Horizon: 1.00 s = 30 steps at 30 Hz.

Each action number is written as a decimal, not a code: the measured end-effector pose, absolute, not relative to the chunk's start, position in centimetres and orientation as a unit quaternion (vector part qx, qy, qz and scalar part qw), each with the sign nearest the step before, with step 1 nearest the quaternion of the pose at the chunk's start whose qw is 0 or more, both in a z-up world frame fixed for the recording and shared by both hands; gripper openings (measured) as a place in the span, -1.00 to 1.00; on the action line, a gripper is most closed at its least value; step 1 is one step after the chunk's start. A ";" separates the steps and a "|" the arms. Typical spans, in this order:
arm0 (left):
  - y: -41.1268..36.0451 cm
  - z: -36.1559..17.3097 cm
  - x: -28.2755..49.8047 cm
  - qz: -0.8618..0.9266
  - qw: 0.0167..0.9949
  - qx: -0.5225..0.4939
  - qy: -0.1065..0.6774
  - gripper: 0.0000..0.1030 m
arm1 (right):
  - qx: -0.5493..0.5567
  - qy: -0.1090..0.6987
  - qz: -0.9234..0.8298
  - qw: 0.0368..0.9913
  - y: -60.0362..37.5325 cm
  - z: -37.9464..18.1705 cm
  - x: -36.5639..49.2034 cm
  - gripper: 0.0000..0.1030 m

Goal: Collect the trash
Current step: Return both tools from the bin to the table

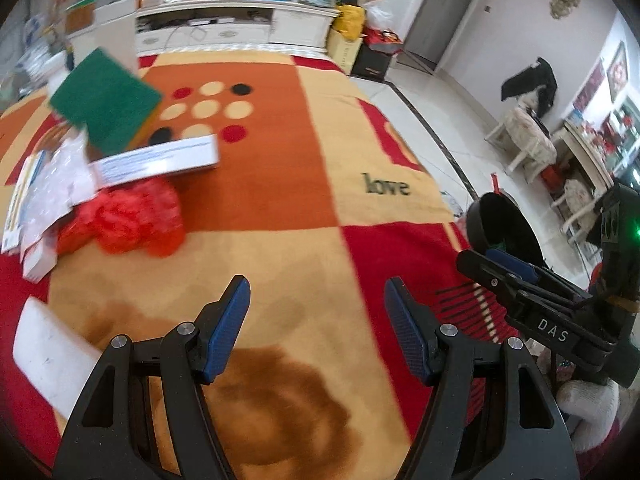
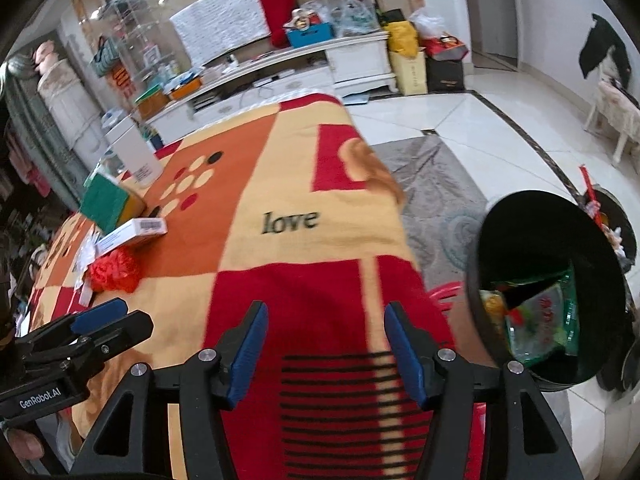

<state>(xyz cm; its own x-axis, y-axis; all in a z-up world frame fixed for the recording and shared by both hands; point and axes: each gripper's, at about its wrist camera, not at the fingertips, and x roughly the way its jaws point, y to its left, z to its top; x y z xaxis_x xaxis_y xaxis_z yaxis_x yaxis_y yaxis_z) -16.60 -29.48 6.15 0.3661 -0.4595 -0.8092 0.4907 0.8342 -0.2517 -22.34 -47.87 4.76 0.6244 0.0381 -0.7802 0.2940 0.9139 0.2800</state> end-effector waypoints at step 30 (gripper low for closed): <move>-20.8 6.1 -15.3 -0.215 0.846 -0.006 0.489 0.33 | 0.146 0.466 0.024 0.872 -39.5 4.2 -18.5 0.24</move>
<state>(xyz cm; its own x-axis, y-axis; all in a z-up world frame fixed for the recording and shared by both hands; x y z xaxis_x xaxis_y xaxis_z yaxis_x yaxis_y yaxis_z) -15.30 -20.84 6.14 0.4301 -0.3687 -0.8240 0.3575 0.9077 -0.2196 -18.46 -39.46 4.24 0.5649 0.1788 -0.8056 0.0942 0.9559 0.2782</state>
